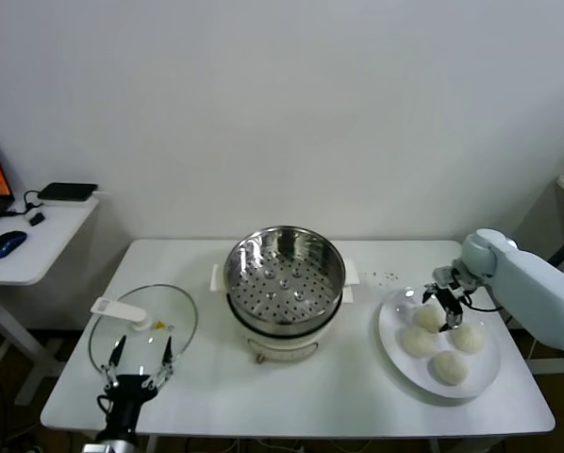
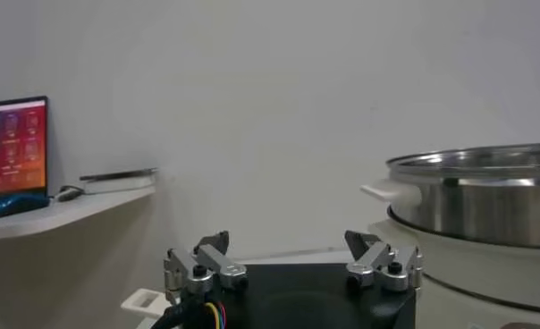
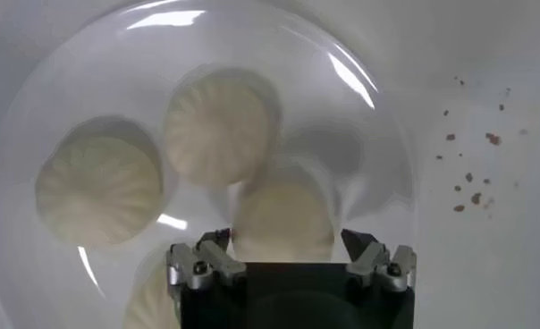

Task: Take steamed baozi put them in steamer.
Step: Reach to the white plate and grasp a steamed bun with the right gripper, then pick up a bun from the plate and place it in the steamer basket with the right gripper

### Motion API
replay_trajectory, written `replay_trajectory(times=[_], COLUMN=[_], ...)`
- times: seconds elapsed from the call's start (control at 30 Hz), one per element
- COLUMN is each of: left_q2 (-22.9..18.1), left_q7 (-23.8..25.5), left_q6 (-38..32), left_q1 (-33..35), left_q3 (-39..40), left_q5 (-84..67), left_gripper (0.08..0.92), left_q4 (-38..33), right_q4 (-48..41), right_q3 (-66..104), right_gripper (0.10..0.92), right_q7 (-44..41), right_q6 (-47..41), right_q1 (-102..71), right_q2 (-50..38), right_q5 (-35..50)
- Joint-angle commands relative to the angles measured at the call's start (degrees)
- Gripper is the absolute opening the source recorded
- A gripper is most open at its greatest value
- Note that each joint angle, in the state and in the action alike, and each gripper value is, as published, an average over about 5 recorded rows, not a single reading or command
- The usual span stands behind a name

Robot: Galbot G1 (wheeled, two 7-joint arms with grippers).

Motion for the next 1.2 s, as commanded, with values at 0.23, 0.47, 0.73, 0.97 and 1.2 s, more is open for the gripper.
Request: replay_trajectory(times=[0.23,0.47,0.73,0.97,1.2], left_q2=[-0.1,-0.2,-0.2,-0.4,-0.7], left_q7=[0.0,-0.1,-0.2,-0.2,-0.3], left_q6=[-0.3,-0.4,-0.4,-0.2,0.1], left_q1=[0.5,0.7,1.0,0.9,0.9], left_q3=[0.0,0.0,0.0,0.1,0.3], left_q5=[0.0,0.0,0.1,0.4,0.9], left_gripper=[0.823,0.823,0.823,0.823,0.823], left_q4=[0.2,0.1,-0.2,-0.6,-1.2], right_q4=[0.2,2.1,7.5,12.7,16.1], right_q3=[1.2,1.2,-3.8,-13.0,-19.8], right_gripper=[0.606,0.611,0.611,0.611,0.611], right_q7=[0.3,0.4,0.2,-0.4,-0.6], right_q6=[0.1,-0.1,1.3,5.6,10.1], right_q1=[-0.6,-0.1,6.0,20.0,32.5], right_q2=[-0.2,-1.2,-3.8,-3.1,2.5], right_q5=[-0.5,1.0,4.4,6.5,8.9])
